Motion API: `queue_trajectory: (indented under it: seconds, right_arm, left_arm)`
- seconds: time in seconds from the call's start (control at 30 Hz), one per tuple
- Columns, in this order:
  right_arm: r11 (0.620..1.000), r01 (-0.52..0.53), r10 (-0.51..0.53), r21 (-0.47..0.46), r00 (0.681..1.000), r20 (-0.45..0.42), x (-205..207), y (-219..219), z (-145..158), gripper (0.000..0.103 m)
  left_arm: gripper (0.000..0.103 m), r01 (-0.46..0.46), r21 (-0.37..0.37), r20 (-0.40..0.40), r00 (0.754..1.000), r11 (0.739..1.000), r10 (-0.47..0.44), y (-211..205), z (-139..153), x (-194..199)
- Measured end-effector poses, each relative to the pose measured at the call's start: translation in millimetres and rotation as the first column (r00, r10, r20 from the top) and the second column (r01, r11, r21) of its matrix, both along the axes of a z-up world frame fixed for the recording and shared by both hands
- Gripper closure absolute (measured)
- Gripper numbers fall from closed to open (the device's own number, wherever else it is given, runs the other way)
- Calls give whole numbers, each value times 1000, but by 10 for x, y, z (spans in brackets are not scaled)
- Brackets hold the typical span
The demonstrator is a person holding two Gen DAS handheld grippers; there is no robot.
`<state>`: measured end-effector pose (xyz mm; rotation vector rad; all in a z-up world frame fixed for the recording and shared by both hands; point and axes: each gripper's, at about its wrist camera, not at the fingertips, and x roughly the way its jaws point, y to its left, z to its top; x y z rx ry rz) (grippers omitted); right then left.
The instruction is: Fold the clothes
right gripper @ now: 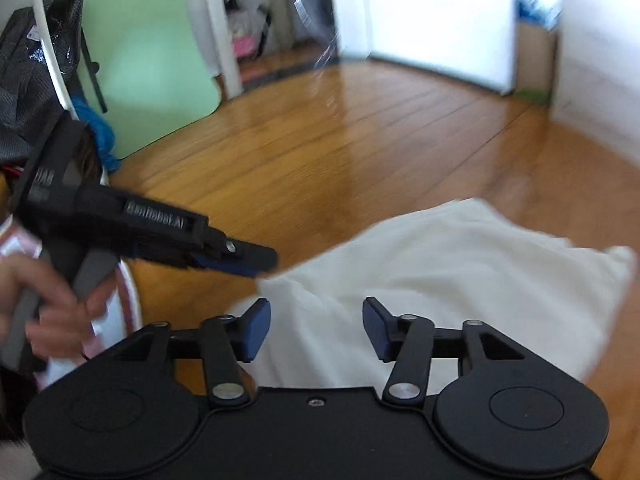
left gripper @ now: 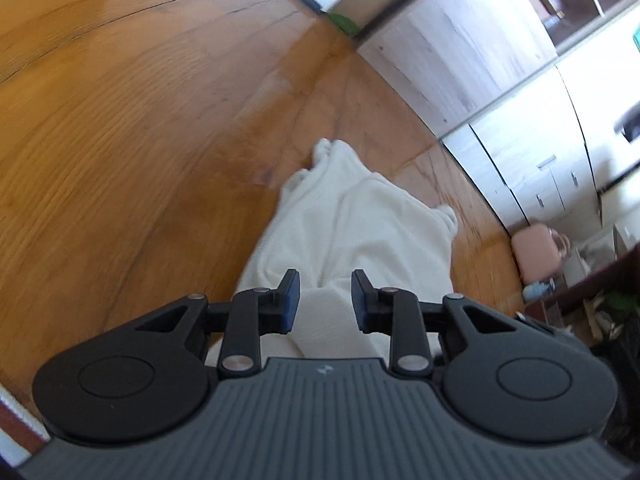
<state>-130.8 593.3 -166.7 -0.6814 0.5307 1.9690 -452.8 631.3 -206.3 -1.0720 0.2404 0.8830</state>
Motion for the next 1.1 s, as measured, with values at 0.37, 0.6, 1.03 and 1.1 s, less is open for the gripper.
queue_trajectory:
  seconds: [0.37,0.6,1.03,1.1]
  right_arm:
    - [993,111,-100,-32,967,236,340,-867,-516,43]
    - [956,293,-284,-32,945,162,199,-872,-765,37]
    - [922,386,-384,33,900,204,194,-880,-828,40]
    - [925,378,-379,45,902,207,186,-878,-827,40]
  left_arm:
    - [52,133,164,-241,966,977,-91,-102,224,567]
    - [52,160,117,-260,957,980,-125,81,-46,708]
    - [19,219,185,-464,879,958,-111,-82,-102,1134]
    - [26,212,175,-399,908,961,-127,-72,-98,1112]
